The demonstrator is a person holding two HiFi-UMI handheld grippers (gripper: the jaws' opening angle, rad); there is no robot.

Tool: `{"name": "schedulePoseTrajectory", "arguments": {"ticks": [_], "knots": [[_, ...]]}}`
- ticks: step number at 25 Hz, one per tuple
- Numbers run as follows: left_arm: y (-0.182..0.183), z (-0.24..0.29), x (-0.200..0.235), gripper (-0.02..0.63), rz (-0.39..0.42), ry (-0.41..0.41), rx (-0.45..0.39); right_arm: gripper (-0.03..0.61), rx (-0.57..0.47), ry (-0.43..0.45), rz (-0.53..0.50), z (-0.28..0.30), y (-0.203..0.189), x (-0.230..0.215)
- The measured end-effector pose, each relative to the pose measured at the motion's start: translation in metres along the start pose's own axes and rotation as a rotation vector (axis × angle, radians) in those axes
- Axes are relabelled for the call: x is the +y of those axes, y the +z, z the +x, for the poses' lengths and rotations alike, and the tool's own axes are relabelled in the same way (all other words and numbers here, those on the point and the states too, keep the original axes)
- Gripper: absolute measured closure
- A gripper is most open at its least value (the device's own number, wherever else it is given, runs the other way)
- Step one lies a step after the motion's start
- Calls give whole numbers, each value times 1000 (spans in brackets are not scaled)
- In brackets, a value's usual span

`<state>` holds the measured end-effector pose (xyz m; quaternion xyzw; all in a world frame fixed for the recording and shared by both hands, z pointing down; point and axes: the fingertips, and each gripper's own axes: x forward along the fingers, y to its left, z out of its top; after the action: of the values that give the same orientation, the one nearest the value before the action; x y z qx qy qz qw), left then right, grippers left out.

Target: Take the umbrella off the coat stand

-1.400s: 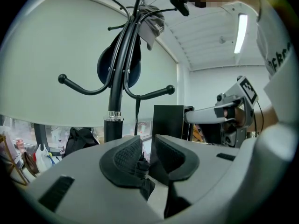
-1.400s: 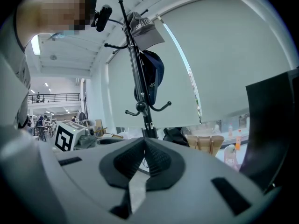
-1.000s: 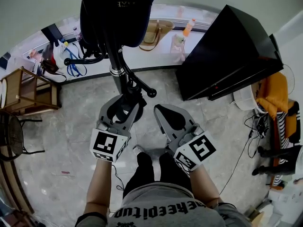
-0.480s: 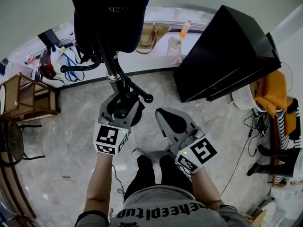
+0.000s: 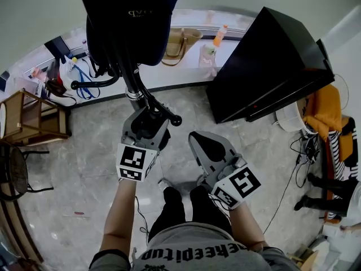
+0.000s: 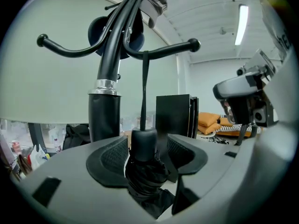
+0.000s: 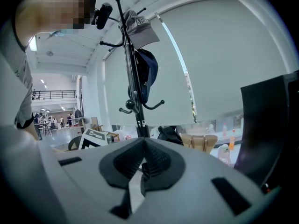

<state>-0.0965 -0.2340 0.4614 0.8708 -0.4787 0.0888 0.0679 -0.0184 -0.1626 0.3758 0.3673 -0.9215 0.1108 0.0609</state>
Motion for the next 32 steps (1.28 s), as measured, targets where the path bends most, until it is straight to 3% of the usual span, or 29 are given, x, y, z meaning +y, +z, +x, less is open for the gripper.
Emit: {"name": "schedulePoseTrajectory", "arguments": {"ticks": [21,32], "knots": [[-1,33,-6,354,65,-3,35,566,9,-33,3,-4,-1,-16],[8,25,-2,380,-14,28,37,566,11,-28,7,-5,-1,-22]]}}
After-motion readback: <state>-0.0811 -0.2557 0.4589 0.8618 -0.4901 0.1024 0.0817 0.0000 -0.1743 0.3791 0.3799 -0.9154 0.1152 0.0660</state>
